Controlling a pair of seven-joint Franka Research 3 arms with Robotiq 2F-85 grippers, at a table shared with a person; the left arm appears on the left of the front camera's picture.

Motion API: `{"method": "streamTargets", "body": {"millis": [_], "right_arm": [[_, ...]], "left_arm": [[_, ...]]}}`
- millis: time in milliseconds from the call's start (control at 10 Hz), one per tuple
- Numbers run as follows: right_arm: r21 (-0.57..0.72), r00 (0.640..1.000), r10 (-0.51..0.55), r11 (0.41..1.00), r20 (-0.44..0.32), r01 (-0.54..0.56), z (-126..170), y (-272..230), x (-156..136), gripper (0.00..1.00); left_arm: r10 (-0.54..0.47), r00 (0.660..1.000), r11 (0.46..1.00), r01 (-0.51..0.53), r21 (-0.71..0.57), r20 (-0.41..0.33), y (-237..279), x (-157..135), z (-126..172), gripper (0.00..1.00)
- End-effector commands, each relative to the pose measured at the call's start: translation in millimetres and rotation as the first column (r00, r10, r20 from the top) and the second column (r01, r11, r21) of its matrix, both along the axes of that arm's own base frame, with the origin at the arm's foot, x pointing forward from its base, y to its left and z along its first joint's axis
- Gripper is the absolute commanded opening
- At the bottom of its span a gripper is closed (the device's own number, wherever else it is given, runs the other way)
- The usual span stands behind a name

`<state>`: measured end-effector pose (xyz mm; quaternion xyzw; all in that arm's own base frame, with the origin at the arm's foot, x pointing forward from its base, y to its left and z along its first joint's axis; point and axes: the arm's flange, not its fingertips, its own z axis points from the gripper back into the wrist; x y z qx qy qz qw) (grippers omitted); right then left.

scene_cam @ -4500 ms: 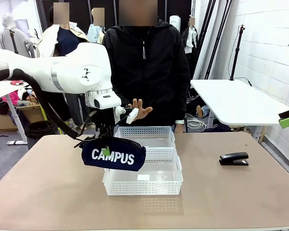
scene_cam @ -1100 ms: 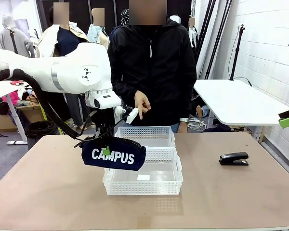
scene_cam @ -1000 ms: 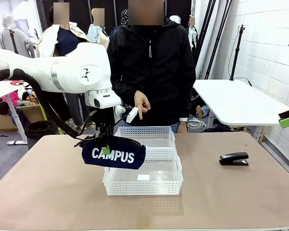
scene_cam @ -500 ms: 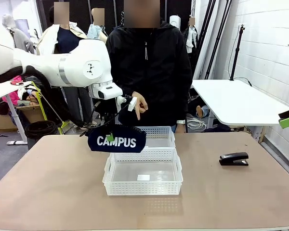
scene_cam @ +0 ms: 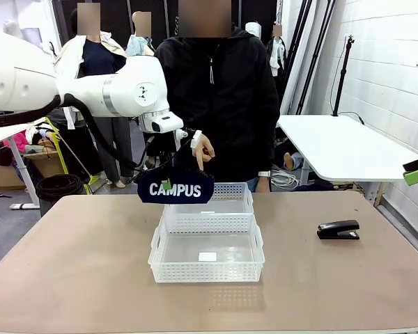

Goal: Distribute items into two baskets.
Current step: Place the picked Pencil pouch into the Organizing basket as instructed by the person.

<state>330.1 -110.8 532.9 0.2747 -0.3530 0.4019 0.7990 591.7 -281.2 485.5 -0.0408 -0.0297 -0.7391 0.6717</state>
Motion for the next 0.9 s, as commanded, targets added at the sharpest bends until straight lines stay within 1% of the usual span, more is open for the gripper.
{"method": "streamTargets", "body": {"millis": [0,200,300,400,500,600,800], "right_arm": [[0.02,1.0,0.009,1.0,0.014,-0.009,-0.3,0.5,1.7,1.0],[0.02,1.0,0.009,1.0,0.014,-0.009,-0.3,0.5,1.7,1.0],[0.02,1.0,0.009,1.0,0.014,-0.009,-0.3,0.5,1.7,1.0],[0.02,1.0,0.009,1.0,0.014,-0.009,-0.3,0.5,1.7,1.0],[0.02,1.0,0.009,1.0,0.014,-0.009,-0.3,0.5,1.7,1.0],[0.02,1.0,0.009,1.0,0.014,-0.009,-0.3,0.5,1.7,1.0],[0.02,1.0,0.009,1.0,0.014,-0.009,-0.3,0.5,1.7,1.0]], "left_arm": [[-0.002,1.0,1.0,0.002,0.015,-0.002,-18.7,29.9,7.3,0.0],[-0.001,1.0,1.0,0.001,0.022,-0.011,-43.1,50.6,-3.9,0.0],[0.006,1.0,1.0,-0.006,0.018,-0.006,-54.4,55.7,-10.5,0.0],[0.012,1.0,1.0,-0.012,0.015,0.003,-64.3,58.1,-15.7,0.0],[0.044,0.998,0.999,-0.044,0.022,0.036,-72.6,64.2,-19.1,0.0],[0.051,0.997,0.998,-0.052,0.017,0.058,-82.0,72.7,-21.9,0.0],[0.057,0.997,0.997,-0.059,0.045,0.053,-94.0,88.7,-35.1,0.0]]}}
